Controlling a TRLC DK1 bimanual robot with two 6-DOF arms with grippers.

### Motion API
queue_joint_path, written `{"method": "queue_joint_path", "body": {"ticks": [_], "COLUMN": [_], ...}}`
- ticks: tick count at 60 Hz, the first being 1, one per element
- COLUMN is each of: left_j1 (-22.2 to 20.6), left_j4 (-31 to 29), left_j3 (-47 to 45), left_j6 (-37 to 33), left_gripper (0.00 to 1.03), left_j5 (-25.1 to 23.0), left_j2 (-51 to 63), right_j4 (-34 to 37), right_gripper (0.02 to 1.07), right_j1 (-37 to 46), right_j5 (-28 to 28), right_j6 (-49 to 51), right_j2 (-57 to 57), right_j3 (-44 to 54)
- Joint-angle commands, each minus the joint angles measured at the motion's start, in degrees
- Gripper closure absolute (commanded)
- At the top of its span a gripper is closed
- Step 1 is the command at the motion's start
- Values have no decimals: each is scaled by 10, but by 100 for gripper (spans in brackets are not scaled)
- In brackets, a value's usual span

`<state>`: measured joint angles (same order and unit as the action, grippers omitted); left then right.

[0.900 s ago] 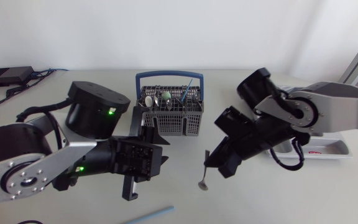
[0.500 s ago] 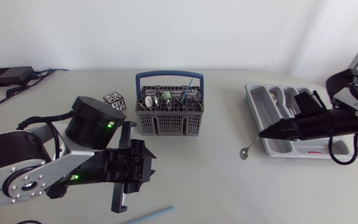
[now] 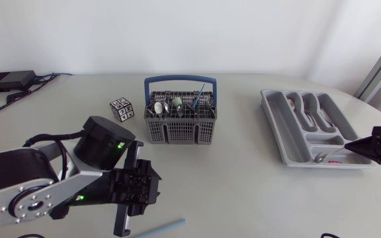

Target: Transfer all utensils from the basket to the drawer tray.

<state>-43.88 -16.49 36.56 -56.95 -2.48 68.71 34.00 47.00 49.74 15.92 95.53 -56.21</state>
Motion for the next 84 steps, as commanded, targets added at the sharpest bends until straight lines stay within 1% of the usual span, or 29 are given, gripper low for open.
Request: {"method": "queue_joint_path", "body": {"ticks": [1, 9, 16, 29, 33, 36, 37, 38, 41, 42, 45, 47, 49, 59, 62, 73, 80, 84], "left_j1": [-6, -6, -6, -3, -3, -3, -3, -3, -3, -3, -2, -2, -2, -7, -11, -44, -61, -73], "left_j4": [0, 0, -12, -31, -35, -38, -38, -38, -38, -38, -39, -40, -43, -79, -95, -181, -191, -192], "left_j3": [-18, -25, -32, -57, -66, -74, -76, -77, -82, -83, -87, -89, -90, -83, -81, -67, -66, -61], "left_j6": [10, 14, 20, 21, 21, 21, 21, 21, 21, 21, 21, 21, 22, 34, 43, 77, 101, 119], "left_gripper": [63, 64, 64, 64, 64, 64, 64, 64, 64, 64, 64, 64, 64, 64, 64, 66, 68, 69], "left_j5": [3, 6, 10, 10, 10, 10, 10, 10, 10, 11, 13, 14, 15, 17, 17, 17, 20, 23], "left_j2": [-14, -27, -44, -81, -88, -93, -95, -96, -96, -96, -96, -97, -98, -107, -111, -112, -85, -58], "right_j4": [-13, -39, -68, -77, -78, -81, -82, -82, -96, -100, -108, -108, -109, -116, -114, -111, -111, -112], "right_gripper": [97, 97, 97, 96, 95, 91, 89, 83, 58, 47, 22, 13, 7, 7, 7, 7, 7, 7], "right_j1": [21, 35, 41, 49, 43, 36, 34, 32, 28, 27, 24, 22, 19, -3, -9, -60, -93, -117], "right_j5": [10, 4, -3, 5, 0, -12, -16, -18, -35, -43, -56, -65, -75, -119, -121, -139, -145, -159], "right_j6": [6, -7, -30, -62, -63, -62, -60, -57, -56, -56, -56, -53, -48, -27, -18, 6, 7, 7], "right_j2": [25, 63, 99, 131, 134, 134, 132, 128, 111, 101, 74, 57, 36, -50, -72, -121, -129, -140], "right_j3": [-20, -36, -48, -73, -69, -62, -60, -58, -44, -37, -24, -18, -11, 8, 15, 49, 65, 78]}}
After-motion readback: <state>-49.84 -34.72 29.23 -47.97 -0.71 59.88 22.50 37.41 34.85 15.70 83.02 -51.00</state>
